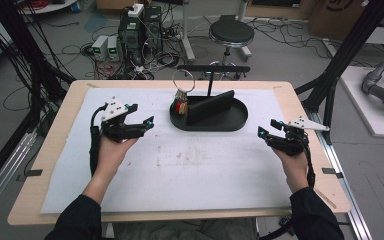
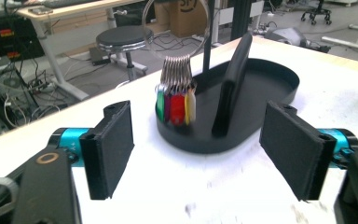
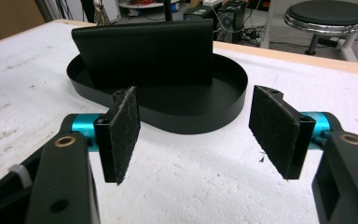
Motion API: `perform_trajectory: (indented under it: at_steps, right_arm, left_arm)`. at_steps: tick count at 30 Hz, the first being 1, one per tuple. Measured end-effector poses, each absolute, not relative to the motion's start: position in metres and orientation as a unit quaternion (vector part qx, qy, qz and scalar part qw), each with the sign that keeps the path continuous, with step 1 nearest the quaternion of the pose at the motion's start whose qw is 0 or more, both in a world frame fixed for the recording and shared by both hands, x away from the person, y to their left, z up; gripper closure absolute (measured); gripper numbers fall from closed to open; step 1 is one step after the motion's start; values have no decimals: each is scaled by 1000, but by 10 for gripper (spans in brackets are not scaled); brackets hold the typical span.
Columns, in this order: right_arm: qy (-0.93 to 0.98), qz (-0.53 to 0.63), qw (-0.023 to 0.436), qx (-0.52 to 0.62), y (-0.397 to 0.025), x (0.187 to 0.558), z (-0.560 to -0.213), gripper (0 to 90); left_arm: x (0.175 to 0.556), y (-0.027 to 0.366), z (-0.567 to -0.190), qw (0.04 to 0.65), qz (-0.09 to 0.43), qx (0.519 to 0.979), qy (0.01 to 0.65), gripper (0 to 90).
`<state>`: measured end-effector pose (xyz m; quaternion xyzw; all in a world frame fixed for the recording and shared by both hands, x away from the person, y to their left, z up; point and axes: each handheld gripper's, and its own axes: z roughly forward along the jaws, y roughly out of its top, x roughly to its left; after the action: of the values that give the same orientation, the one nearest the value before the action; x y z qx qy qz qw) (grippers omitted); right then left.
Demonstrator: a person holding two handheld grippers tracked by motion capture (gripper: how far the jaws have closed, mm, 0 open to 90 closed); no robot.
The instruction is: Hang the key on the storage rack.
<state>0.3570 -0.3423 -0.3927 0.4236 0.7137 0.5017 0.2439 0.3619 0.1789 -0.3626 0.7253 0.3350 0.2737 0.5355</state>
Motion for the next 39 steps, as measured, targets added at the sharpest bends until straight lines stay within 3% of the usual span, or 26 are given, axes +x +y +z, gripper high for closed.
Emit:
perform_trajectory:
  at_steps: [14, 39]
  right_arm:
    - [722, 482, 254, 427, -352, 353, -399, 329]
    - [741, 463, 249, 418, -349, 354, -406, 321]
  left_arm:
    - [325, 220, -411, 525, 287, 711, 369, 244]
    - [329, 227, -418, 519, 292, 708, 381, 244]
